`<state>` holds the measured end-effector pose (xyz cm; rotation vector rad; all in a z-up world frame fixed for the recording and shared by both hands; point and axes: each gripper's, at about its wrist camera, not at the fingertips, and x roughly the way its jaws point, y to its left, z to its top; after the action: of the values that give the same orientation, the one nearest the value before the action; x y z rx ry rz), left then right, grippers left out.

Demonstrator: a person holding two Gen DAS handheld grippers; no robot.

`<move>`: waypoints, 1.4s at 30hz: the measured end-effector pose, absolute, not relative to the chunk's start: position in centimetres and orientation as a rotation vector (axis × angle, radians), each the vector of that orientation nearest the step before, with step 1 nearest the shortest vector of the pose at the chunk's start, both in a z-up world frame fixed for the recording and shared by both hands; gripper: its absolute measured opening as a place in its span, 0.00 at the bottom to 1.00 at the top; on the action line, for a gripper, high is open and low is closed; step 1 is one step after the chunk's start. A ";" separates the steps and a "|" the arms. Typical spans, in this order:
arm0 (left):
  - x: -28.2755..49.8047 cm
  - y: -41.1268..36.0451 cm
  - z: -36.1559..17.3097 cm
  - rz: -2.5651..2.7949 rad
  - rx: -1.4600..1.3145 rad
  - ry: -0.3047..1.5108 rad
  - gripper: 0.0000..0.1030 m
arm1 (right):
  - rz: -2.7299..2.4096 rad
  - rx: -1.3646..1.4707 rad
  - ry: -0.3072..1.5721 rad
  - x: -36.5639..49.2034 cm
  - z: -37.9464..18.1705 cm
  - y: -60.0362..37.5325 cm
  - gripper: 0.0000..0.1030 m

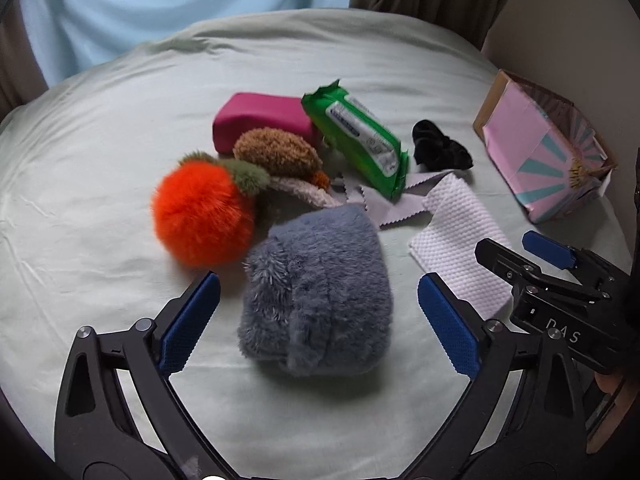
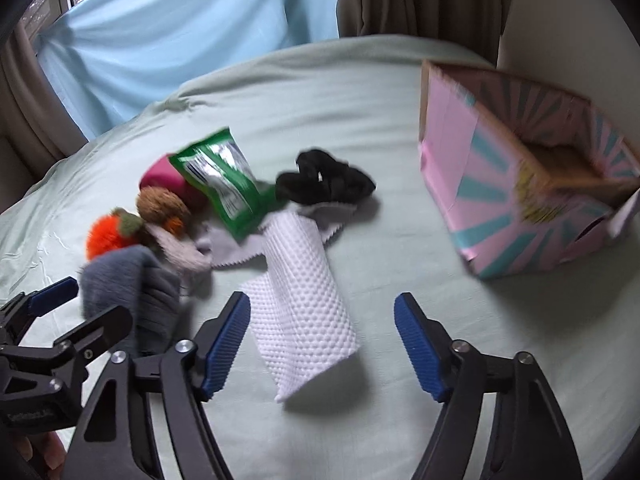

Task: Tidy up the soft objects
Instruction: 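Grasp the grey fuzzy sock with left tool while right tool grasps white mesh cloth, then lift the grey sock and white mesh cloth and carry both over the box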

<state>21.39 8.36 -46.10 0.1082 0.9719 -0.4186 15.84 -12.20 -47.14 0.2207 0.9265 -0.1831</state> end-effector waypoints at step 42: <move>18.7 10.0 -35.2 -0.353 0.013 0.921 0.49 | -0.109 0.258 0.831 13.9 -36.3 -11.6 0.15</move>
<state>18.72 9.99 -35.18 0.0129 0.9210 -0.3534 13.85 -11.65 -36.27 0.2581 0.8310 -0.1092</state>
